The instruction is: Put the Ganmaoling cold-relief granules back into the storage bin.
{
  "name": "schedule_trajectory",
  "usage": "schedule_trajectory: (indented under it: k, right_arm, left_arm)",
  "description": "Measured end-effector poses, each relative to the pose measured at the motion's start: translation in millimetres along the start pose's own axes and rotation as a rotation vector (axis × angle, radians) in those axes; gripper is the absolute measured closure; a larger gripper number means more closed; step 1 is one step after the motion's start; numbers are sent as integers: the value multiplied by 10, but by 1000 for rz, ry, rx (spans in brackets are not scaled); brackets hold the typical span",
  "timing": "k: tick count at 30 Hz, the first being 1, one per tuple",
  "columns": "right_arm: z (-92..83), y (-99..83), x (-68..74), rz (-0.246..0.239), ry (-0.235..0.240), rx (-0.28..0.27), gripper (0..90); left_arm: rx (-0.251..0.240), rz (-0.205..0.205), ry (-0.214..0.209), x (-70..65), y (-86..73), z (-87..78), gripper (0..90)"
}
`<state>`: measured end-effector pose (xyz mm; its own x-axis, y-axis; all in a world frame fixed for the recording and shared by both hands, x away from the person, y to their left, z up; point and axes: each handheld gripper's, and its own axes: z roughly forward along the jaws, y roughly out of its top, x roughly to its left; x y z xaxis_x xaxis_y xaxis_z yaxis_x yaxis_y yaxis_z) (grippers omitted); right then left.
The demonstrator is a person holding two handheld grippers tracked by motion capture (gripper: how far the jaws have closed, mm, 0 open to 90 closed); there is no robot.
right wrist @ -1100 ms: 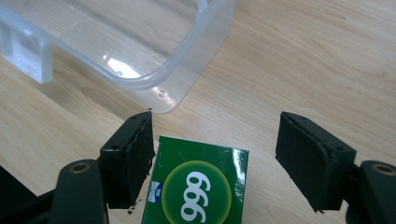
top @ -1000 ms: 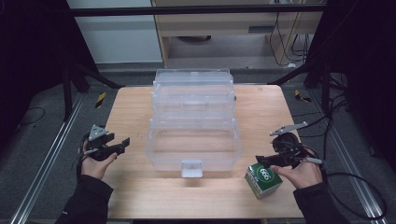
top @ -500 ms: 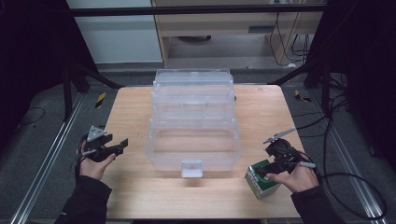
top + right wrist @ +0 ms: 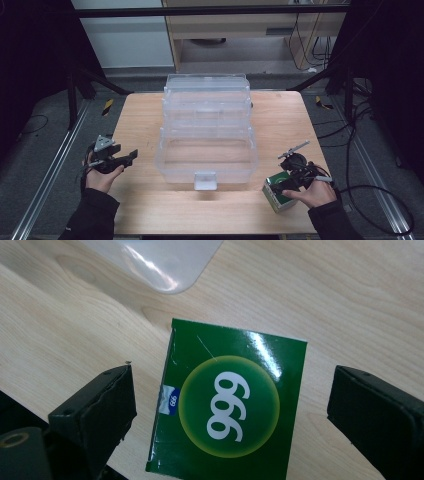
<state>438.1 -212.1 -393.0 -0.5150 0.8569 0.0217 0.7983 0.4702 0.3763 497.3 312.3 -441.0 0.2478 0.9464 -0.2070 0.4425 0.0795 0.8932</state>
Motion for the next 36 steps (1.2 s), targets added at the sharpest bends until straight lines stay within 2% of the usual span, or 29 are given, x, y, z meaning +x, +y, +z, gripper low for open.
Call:
schedule_trajectory:
  k: [13, 25, 36]
  right_arm:
    - [117, -12, -18, 37, 3, 60, 55]
    - [242, -30, -32, 29, 16, 88, 52]
    - [295, -41, -52, 35, 33, 115, 117]
  left_arm:
    - [25, 11, 1, -1, -28, 23, 261]
    - [35, 16, 2, -4, -40, 33, 258]
    - [40, 16, 1, -6, -51, 43, 256]
